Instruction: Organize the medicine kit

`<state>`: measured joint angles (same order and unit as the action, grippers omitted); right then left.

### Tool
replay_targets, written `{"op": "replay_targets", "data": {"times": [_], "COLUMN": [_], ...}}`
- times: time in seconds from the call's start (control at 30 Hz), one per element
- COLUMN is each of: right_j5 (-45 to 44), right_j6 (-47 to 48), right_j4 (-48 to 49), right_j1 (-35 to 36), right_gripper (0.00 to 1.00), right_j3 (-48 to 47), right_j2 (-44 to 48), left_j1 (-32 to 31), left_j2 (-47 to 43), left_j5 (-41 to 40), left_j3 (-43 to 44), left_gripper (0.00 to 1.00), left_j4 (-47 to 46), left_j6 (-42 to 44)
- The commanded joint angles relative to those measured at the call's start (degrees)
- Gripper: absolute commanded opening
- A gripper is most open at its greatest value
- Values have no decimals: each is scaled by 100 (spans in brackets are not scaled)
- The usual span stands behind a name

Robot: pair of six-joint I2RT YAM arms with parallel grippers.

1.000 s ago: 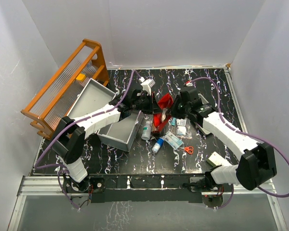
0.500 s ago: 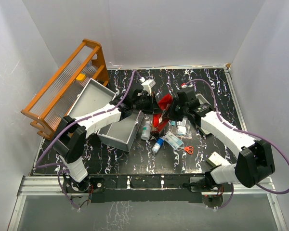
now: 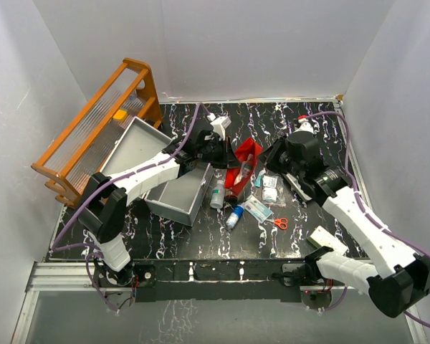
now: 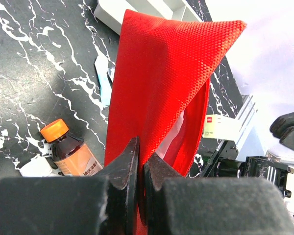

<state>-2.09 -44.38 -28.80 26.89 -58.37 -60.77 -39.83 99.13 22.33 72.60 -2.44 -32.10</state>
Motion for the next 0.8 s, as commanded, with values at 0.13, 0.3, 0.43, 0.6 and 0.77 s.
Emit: {"op": "replay_targets", "data": {"times": [0.13,0.3,0.43,0.6,0.77], "right_j5": [-992,-1568,-1702,-1736,-1491], "right_j6": [197,107,-107,-250,146], "right_j4": [-294,-652,-850,-758,-314], "right_j1": [9,4,3,2,-3], "right_gripper": [26,40,43,44,41], "right_j3": [-104,297,839,1387,1641], "right_j2": [437,665,717,577,-20], "left_j1": [98,125,125,125,133], "left_j2": [-562,-884,-1124,-1306,-1392], "left_j5": [167,117,201,88,18], "left_j3": [378,297,27,-78,-99], "left_gripper": [0,0,0,0,0], "left_j4": [416,617,333,439,473], "left_j6": [-220,-415,-766,-861,-791]}}
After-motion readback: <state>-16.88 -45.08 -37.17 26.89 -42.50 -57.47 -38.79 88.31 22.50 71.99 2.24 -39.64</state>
